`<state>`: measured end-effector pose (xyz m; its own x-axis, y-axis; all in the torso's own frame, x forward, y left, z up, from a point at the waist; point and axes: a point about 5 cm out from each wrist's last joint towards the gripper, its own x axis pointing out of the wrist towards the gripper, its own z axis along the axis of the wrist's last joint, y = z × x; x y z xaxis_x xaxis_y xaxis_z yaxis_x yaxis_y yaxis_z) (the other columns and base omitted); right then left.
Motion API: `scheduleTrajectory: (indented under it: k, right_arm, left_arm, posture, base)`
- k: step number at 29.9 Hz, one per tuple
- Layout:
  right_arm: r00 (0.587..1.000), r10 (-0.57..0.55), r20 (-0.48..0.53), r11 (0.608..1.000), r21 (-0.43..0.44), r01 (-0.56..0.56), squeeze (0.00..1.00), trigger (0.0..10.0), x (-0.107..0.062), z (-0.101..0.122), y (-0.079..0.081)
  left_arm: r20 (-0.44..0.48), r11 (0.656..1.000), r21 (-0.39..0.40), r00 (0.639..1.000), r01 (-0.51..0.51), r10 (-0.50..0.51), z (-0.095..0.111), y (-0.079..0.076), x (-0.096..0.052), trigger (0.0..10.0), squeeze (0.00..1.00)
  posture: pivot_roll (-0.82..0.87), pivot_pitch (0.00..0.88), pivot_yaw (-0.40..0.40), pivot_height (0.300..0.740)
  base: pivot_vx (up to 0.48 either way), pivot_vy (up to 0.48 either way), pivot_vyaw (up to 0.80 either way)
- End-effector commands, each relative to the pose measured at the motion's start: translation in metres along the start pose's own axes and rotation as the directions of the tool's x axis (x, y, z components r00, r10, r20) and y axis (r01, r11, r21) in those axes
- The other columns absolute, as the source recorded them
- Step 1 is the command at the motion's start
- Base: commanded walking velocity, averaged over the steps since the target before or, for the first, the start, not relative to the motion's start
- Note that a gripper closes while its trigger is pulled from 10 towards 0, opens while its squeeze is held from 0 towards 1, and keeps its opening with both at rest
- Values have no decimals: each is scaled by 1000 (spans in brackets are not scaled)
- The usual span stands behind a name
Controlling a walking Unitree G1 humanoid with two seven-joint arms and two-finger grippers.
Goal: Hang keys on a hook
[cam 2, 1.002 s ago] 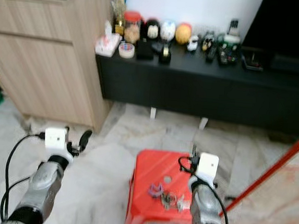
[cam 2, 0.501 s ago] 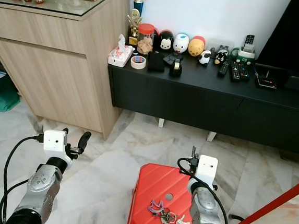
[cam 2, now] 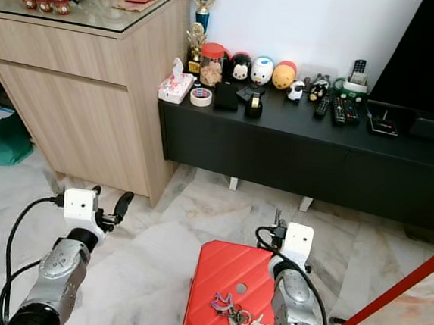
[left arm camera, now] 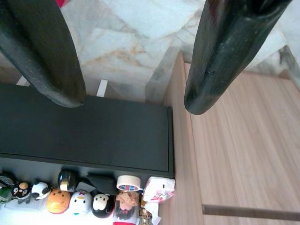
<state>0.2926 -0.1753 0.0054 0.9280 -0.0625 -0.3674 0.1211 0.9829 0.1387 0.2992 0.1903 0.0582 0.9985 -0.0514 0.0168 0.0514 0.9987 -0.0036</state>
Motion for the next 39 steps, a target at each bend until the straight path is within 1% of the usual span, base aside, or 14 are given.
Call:
scheduleTrajectory:
  k: [1,6,18,39]
  right_arm:
    - [1000,1,26,1000,8,-1,0,10000,0,4,1]
    - [1000,-6,22,1000,10,6,0,10000,0,4,0]
    - [1000,-11,12,1000,11,11,0,10000,0,3,0]
    - [1000,-5,1,1000,-2,5,0,10000,0,2,2]
  left_arm:
    - [-12,1000,-3,1000,-4,4,-3,-1,-3,10000,0]
    - [-9,1000,2,1000,7,-7,-3,-3,-4,10000,0]
    - [-8,1000,-16,1000,24,-25,-4,-5,-4,10000,0]
    - [3,999,-12,999,34,-34,-1,-4,-4,10000,0]
  posture:
    - [42,0,-48,740]
    - [42,0,-48,740]
    - [44,0,-46,740]
    - [42,0,-48,740]
  base:
    - [0,0,0]
    - [0,0,0]
    - [-250,0,0]
    - [-247,0,0]
